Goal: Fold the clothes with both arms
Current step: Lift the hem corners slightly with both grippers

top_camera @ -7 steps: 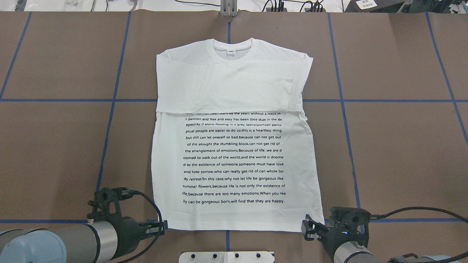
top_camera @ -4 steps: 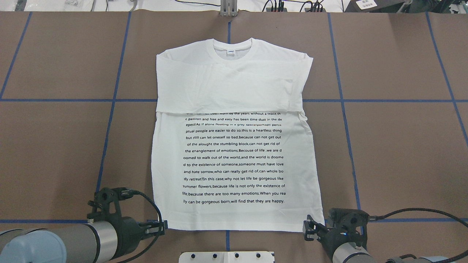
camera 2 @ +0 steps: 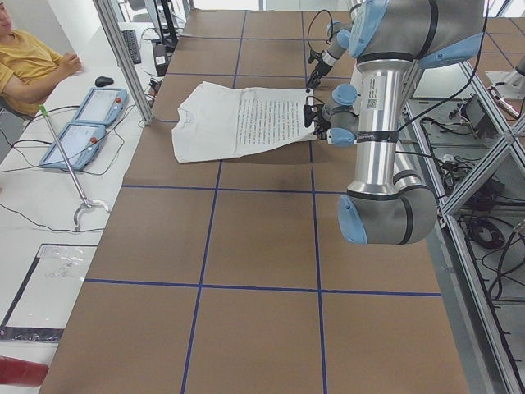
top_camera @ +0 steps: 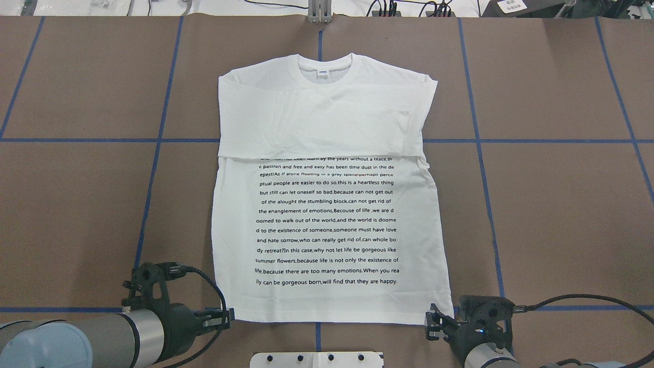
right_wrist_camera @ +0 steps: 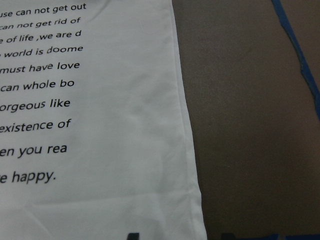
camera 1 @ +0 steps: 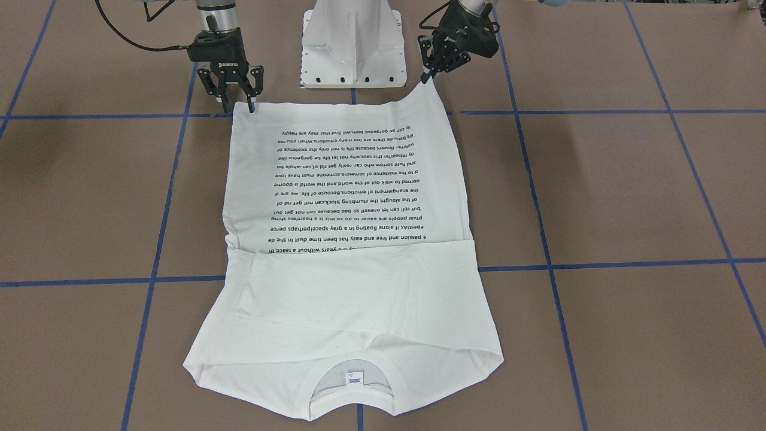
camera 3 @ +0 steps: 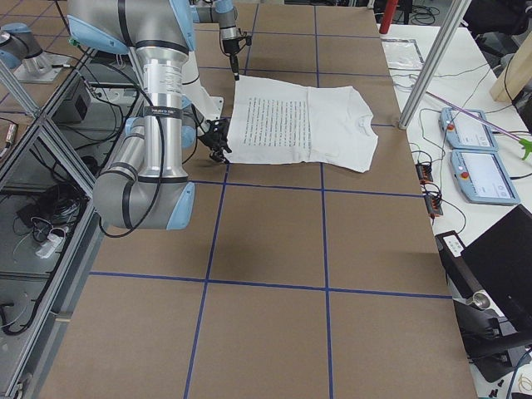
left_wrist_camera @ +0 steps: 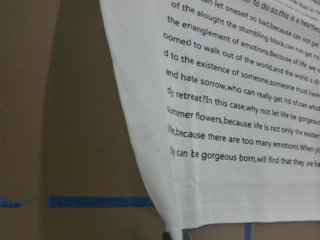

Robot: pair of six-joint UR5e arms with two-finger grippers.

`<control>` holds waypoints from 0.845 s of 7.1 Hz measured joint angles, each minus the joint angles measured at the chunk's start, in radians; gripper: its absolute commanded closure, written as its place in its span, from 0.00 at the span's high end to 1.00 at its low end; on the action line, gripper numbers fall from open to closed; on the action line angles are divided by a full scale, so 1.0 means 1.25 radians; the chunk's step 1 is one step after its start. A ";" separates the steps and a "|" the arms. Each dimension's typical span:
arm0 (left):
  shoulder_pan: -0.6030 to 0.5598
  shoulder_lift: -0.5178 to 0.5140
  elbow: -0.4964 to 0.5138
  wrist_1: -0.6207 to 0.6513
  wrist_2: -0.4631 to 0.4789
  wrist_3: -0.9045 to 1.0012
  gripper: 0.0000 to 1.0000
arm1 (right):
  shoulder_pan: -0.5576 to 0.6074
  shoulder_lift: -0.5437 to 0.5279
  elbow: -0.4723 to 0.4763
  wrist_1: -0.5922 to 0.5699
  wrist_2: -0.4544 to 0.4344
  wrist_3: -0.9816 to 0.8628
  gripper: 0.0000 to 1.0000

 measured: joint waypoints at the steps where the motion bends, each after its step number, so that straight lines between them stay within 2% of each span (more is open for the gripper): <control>1: 0.000 0.000 0.000 0.000 0.000 0.000 0.00 | -0.004 0.000 -0.001 -0.001 -0.005 0.000 0.54; 2: 0.000 0.000 0.000 0.000 0.001 0.000 0.00 | -0.008 0.000 -0.001 -0.001 -0.008 0.000 0.47; 4: 0.000 0.001 -0.001 0.000 0.001 0.000 0.00 | -0.013 0.000 -0.002 -0.002 -0.010 0.000 0.42; 6: 0.000 0.001 -0.001 0.000 0.002 -0.001 0.00 | -0.019 0.000 -0.002 -0.003 -0.015 0.000 0.14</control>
